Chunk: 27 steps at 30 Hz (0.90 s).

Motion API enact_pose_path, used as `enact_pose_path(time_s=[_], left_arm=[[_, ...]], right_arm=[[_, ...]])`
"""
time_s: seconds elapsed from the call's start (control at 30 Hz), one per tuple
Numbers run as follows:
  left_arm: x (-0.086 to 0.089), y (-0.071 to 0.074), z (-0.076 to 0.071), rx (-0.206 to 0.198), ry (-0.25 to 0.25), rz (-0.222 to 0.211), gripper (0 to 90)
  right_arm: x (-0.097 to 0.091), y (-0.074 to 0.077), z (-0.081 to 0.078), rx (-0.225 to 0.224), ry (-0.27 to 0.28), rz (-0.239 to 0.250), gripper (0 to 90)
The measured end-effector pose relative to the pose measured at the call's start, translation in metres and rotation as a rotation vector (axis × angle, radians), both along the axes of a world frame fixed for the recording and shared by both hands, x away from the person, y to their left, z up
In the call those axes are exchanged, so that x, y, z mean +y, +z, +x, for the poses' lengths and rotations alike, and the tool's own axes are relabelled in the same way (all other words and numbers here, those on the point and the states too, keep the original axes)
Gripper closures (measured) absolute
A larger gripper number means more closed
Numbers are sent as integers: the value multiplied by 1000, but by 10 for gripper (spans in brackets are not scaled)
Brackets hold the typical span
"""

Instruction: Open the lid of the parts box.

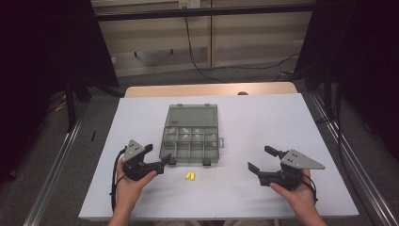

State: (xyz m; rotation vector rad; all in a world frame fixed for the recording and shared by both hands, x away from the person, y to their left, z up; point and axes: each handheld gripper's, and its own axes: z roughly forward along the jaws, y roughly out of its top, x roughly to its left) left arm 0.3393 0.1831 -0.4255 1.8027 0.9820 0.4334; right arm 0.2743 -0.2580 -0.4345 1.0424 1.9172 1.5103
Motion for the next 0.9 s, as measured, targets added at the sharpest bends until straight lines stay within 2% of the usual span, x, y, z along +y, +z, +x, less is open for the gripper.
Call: enact_pose_path(time_s=[0.17, 0.37, 0.5, 0.63, 0.7, 0.9], left_arm=[[0, -3, -5, -19, -1, -12, 141], [1, -10, -8, -8, -10, -15, 127], [4, -12, -8, -6, 15, -41, 122], [4, -13, -10, -9, 9, -53, 115], [2, -14, -11, -7, -7, -44, 111], [0, -16, -12, 1, -11, -41, 97]], right_arm=[[-7, 0, -3, 12, -15, 13, 118], [-17, 0, -10, 12, -30, 18, 115], [-22, -2, -11, 13, -44, 19, 111], [-25, -2, -11, 8, -54, 20, 111], [-26, -2, -11, 6, -58, 23, 111], [-27, -1, -15, 0, -69, 32, 108]])
